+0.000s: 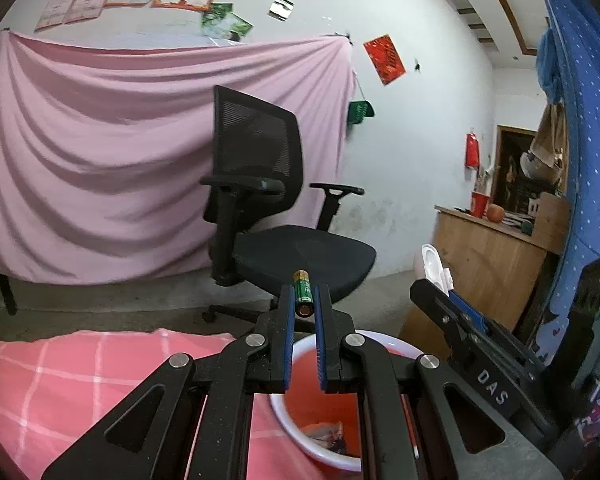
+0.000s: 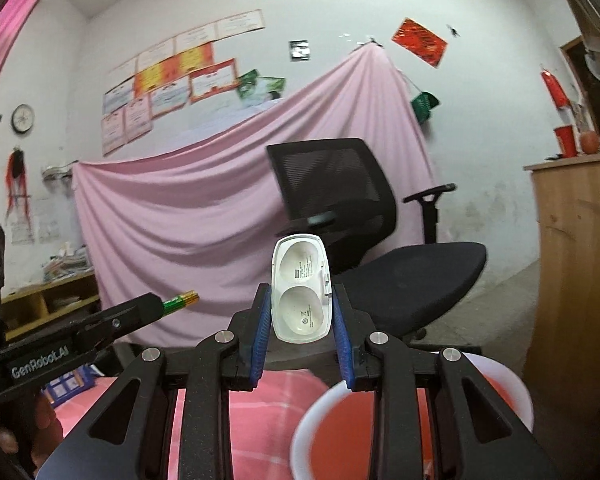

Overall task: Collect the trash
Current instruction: 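Lift the battery and earbud case and carry both over the basin, then open both tools over the basin to drop the battery and earbud case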

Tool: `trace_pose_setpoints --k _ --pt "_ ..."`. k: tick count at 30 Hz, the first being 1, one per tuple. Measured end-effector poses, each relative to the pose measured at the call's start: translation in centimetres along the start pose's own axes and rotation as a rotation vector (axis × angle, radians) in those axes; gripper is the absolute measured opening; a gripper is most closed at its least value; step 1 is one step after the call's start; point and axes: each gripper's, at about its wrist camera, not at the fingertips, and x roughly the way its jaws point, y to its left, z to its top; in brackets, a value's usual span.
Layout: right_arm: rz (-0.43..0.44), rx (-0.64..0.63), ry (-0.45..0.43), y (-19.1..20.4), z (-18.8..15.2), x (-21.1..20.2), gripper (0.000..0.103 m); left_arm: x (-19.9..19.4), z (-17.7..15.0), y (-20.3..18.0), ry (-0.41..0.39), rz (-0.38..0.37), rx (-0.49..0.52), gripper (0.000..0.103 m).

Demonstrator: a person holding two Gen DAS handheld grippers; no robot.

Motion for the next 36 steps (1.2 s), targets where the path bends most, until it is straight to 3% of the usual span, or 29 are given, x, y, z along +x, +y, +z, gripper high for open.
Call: trace_pose_setpoints --k 8,24,36 --pt "-0.081 0.056 0.095 -2.9 -0.1 0.8 0.027 2.3 -1.6 -2.1 0.076 -0.04 0.016 0.007" --pt "-0.132 0.11 0.288 -5.2 -1.9 2.6 0.027 5.2 -4.6 -2.6 0.194 -0.063 -0.031 0.007" --pt "-0.151 0.138 0.343 -6.1 -2.3 3.1 0.028 6.5 -5.0 -1.6 0.265 -0.063 -0.101 0.008"
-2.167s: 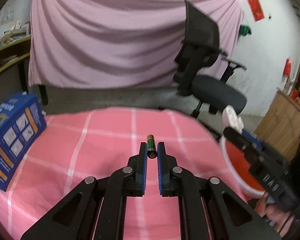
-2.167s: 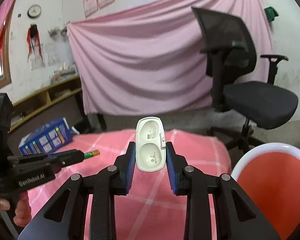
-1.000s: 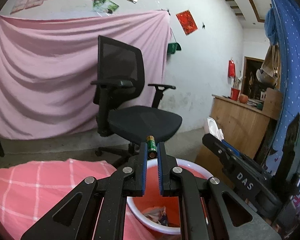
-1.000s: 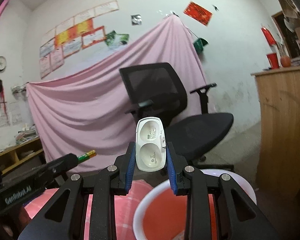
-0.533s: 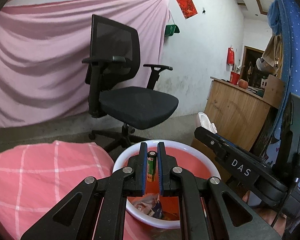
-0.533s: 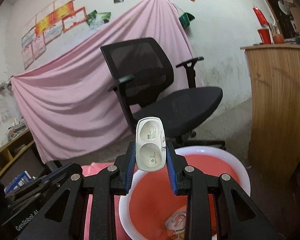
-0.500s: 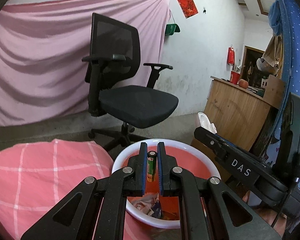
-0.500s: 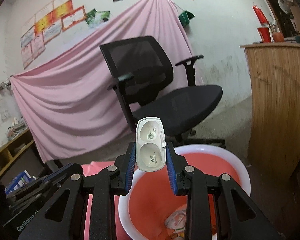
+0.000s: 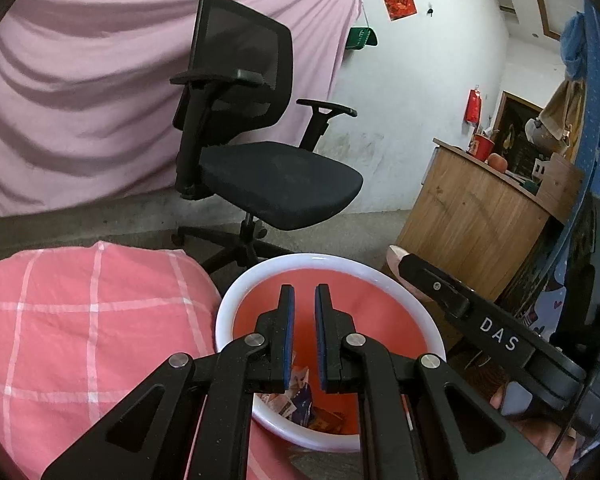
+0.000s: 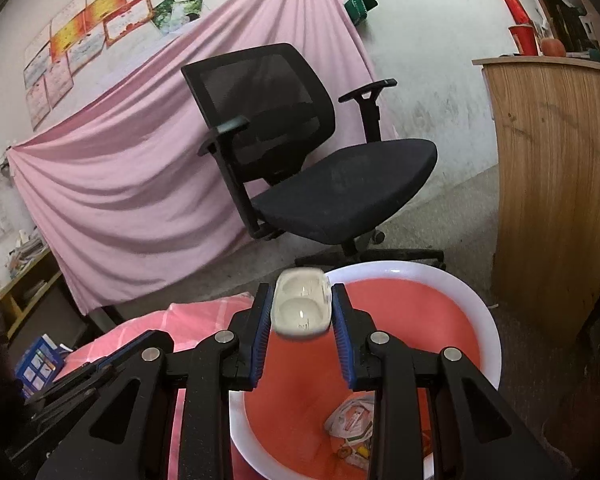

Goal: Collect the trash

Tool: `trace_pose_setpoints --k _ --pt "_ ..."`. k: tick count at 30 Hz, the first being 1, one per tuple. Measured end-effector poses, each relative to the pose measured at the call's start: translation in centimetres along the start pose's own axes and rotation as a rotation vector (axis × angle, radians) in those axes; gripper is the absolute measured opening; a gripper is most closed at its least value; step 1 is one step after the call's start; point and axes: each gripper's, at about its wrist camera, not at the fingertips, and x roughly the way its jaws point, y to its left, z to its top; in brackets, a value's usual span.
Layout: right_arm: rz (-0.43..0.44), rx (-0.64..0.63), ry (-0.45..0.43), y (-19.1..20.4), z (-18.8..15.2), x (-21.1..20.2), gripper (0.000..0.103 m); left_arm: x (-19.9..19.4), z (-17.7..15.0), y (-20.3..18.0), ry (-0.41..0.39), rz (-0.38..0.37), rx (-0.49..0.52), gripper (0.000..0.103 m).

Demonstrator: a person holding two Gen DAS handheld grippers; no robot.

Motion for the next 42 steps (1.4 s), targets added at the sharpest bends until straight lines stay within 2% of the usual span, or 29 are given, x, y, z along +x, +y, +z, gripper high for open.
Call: trace_pose_setpoints --k 9,23,27,31,35,36,39,42 --pt "-0.004 -0.003 0.005 0.1 0.1 0.2 0.035 -0.3 0.0 0.2 0.007 0.016 -0.004 0.01" --pt "-0.005 -0.011 0.001 0.1 0.2 0.2 0.038 -1.5 0.0 1.6 -0.006 0.07 -0.006 0.013" --pt "-0.015 -0.032 -0.003 0.6 0.3 0.0 0.045 -2.2 -0.1 2.2 -0.019 0.101 -0.004 0.031" --pt "-0.036 -0.035 -0.011 0.7 0.4 -0.3 0.052 -3.0 -0.1 2.9 -0.026 0.138 -0.014 0.038" --pt "-0.059 -0.036 -0.026 0.6 0.4 -0.7 0.068 -4.1 -0.2 3.9 -0.043 0.185 -0.036 0.064" --pt "-0.062 -0.036 -0.029 0.6 0.3 -0.9 0.071 -4.4 -0.3 4.2 -0.052 0.197 -0.045 0.073" --pt "-0.079 -0.041 -0.034 0.7 0.1 -1.3 0.078 -5.5 -0.5 4.9 -0.073 0.227 -0.067 0.091" --pt "-0.082 -0.039 -0.046 0.9 -0.2 -1.7 0.086 -6.5 -0.8 5.3 -0.094 0.264 -0.073 0.097"
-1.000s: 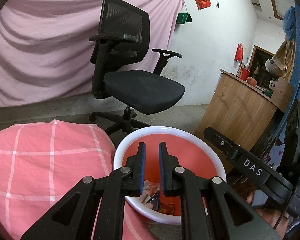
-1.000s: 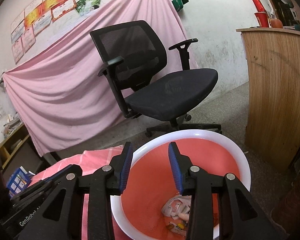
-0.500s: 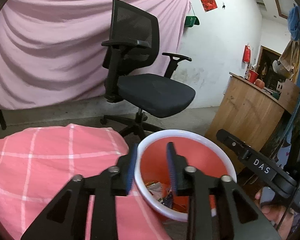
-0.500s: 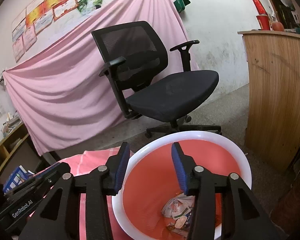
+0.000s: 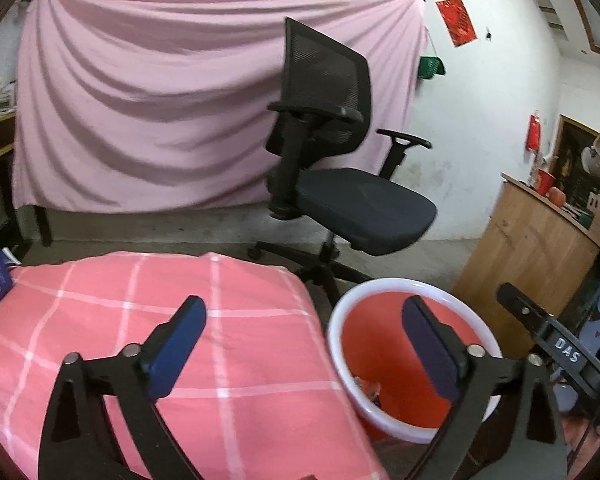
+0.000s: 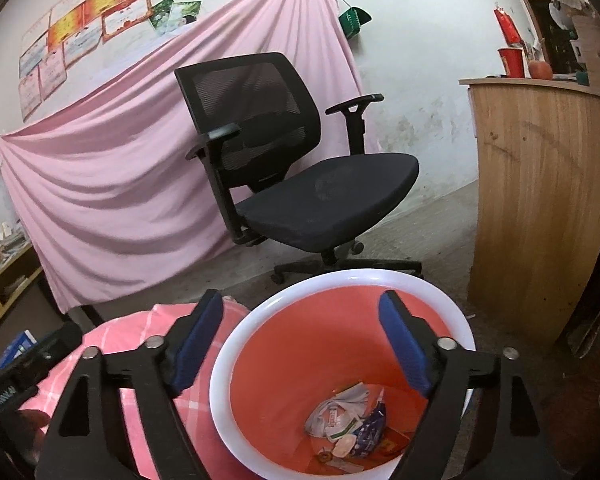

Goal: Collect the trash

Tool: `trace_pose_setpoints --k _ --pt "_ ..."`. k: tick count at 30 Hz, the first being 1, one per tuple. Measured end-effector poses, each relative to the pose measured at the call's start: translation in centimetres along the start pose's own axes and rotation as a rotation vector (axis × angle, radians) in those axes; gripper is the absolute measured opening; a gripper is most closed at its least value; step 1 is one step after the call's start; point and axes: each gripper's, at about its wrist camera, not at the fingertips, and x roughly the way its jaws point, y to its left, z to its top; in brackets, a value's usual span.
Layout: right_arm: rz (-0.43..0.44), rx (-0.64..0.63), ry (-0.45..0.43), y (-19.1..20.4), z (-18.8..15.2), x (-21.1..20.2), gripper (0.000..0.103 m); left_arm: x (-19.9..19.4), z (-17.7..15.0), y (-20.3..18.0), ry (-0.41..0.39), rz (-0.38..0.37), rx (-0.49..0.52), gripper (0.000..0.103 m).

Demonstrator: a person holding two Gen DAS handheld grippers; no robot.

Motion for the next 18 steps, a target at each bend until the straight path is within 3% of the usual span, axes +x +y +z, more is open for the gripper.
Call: trace_pose_setpoints --k 5,18 --pt "-0.003 -0.031 -0.043 1.0 -0.8 -1.3 0.103 -1.5 -0.6 1.1 -0.013 0.047 0.009 0.097" --pt "0.016 -0.125 -0.173 4.7 -3.8 -6.7 0.103 -8.0 -3.3 4.8 -0.106 0.108 0.004 0.098"
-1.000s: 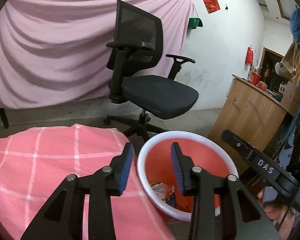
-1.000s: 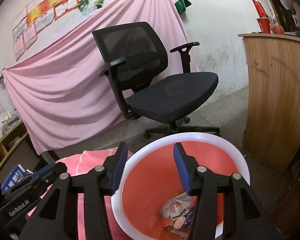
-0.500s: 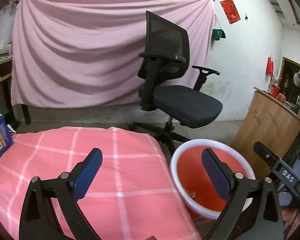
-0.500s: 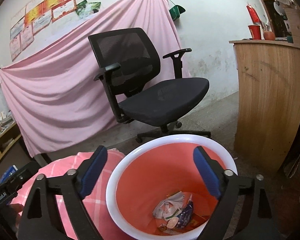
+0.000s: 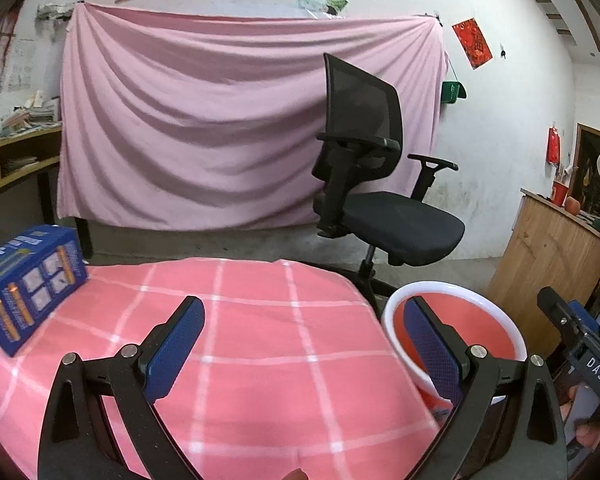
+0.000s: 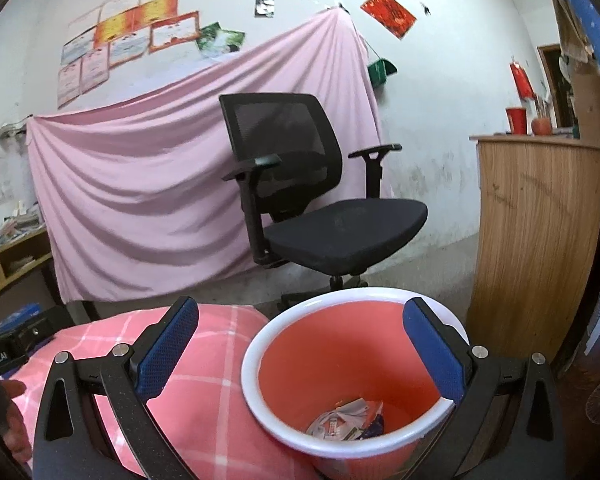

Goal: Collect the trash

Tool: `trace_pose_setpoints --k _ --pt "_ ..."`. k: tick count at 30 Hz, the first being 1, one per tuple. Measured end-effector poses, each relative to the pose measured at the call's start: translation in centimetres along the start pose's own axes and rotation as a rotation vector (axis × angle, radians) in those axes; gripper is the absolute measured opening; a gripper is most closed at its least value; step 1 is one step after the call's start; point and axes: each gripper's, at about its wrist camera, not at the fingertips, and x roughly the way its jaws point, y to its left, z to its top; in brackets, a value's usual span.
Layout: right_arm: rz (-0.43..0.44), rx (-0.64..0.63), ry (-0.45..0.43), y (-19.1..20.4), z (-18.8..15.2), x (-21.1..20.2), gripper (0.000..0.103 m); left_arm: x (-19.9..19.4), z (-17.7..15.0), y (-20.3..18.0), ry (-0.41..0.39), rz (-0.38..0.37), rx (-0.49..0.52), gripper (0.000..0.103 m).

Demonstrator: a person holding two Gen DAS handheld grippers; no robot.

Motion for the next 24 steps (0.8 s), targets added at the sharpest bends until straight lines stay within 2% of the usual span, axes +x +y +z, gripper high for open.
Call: trace_pose_setpoints --k 4,14,24 --pt "-0.004 0.016 -0.024 0.5 -0.8 -1.8 0.103 -1.9 -0.7 1.0 -0.023 0.024 0.001 0.101" --pt "0.013 -0.019 -0.077 2.7 -2.2 -5.4 0.103 -6.0 -2.8 3.4 -0.05 0.047 -0.005 0.101" --pt "-0.006 -0.044 -0.123 4.8 -4.2 -9.1 0.103 -9.7 -5.3 4.5 -0.114 0.073 0.048 0.101"
